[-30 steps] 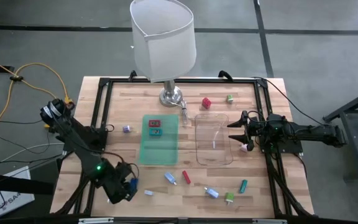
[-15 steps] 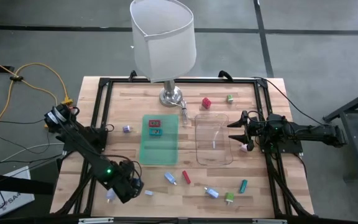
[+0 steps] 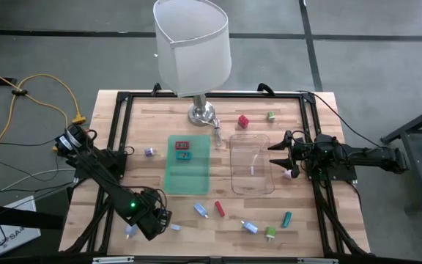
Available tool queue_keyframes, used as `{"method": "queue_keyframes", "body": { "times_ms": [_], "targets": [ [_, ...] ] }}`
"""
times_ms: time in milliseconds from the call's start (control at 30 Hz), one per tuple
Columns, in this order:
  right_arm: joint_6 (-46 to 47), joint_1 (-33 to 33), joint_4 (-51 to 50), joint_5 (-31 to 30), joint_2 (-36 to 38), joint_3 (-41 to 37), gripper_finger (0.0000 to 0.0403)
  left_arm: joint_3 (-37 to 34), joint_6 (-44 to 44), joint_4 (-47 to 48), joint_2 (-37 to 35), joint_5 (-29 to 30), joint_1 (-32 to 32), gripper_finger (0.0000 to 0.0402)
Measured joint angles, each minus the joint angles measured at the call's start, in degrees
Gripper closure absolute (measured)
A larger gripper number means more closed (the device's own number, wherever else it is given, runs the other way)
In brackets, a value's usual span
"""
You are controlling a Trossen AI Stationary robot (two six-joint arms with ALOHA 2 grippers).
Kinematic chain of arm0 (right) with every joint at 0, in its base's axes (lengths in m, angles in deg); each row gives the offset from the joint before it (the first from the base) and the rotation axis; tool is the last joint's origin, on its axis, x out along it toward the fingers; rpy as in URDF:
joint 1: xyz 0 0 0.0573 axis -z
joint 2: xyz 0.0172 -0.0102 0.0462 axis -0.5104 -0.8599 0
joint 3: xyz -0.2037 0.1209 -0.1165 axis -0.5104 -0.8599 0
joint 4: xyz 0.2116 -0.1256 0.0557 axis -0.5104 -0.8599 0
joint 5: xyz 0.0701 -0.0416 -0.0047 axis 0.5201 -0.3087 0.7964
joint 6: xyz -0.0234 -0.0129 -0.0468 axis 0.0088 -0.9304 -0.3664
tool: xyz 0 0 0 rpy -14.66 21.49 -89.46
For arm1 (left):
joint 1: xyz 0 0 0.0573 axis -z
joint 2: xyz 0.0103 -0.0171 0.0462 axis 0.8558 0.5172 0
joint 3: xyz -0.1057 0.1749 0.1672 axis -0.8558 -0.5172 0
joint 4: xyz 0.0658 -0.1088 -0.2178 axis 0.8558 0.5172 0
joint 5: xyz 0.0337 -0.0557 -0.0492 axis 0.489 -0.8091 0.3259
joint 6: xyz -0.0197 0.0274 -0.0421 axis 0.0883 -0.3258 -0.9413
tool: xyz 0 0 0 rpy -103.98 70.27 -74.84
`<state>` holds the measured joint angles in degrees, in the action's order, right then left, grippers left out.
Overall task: Pick & Place Office items
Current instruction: Put the blue digital clock into the green bin
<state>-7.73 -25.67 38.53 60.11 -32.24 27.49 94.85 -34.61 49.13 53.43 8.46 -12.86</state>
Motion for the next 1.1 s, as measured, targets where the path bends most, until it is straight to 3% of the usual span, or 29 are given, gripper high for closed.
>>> {"method": "queue_keyframes", "body": {
  "times_ms": [467, 800, 1100],
  "targets": [
    [0.00, 0.01, 0.00, 0.00, 0.00, 0.01, 0.0171, 0.44, -4.01, -2.12, -0.07, -1.55, -0.23, 0.0222],
    [0.00, 0.00, 0.00, 0.00, -0.01, 0.00, 0.0171, 7.88, -6.87, 6.80, 0.49, -1.70, 1.31, 0.0222],
    [0.00, 0.01, 0.00, 0.01, 0.00, 0.02, 0.0171, 8.33, -5.39, 7.50, 4.28, 4.02, 3.26, 0.0222]
  ]
}}
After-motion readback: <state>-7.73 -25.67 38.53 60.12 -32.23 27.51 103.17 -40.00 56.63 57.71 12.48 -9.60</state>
